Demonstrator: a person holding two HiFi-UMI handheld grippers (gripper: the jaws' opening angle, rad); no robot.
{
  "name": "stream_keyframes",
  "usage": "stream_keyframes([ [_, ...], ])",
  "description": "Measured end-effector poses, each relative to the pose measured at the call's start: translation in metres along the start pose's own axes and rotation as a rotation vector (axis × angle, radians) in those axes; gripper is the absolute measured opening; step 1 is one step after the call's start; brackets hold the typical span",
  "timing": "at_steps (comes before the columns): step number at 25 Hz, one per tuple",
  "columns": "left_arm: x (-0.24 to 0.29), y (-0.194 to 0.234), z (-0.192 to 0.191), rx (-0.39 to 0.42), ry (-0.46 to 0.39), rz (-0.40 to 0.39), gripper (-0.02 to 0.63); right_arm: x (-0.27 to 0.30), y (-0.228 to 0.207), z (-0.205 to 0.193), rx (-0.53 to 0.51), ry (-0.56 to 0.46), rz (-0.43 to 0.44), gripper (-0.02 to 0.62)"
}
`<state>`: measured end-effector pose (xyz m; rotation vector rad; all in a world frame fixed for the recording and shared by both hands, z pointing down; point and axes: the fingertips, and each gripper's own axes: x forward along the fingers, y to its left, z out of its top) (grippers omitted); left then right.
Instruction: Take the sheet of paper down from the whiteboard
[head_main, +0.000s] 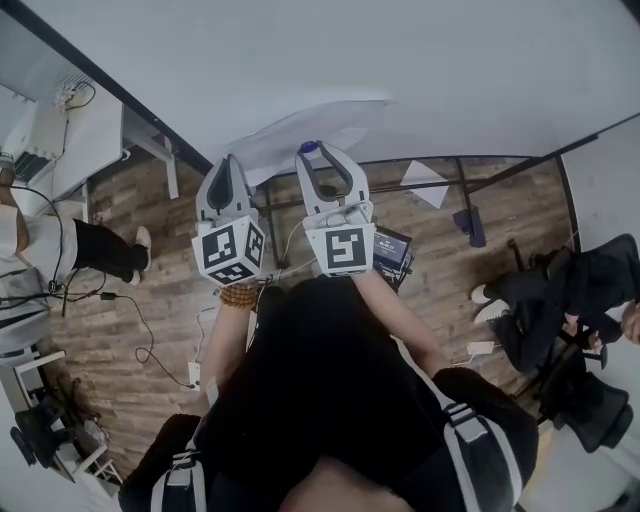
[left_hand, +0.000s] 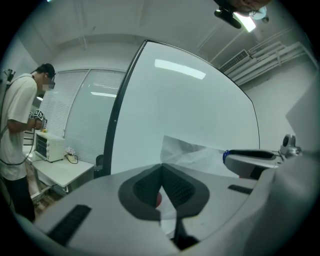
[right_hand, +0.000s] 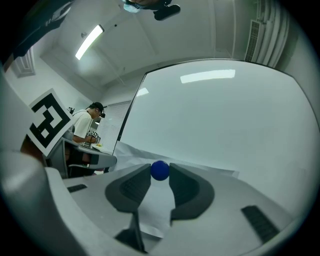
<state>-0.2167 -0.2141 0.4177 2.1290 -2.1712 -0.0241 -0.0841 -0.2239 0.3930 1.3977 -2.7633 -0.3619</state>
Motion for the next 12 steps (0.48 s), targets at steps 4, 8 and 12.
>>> stream_keyframes([
  [4,0.0021,0.0003,0.0006,-0.006,0.0,-0.002,0.009,0.0011,-0.0011,0.0012,0.0,-0.009,-0.004,0.114],
  [8,0.003,0.001,0.0011,-0.013,0.001,0.0,0.009,0.001,-0.0026,-0.001,0.01,0.001,-0.011,0.114],
  [12,0.0062,0.0036,0.0029,-0.039,-0.003,-0.005,0.009,0.0058,-0.002,-0.0033,0.017,0.01,-0.009,0.113],
])
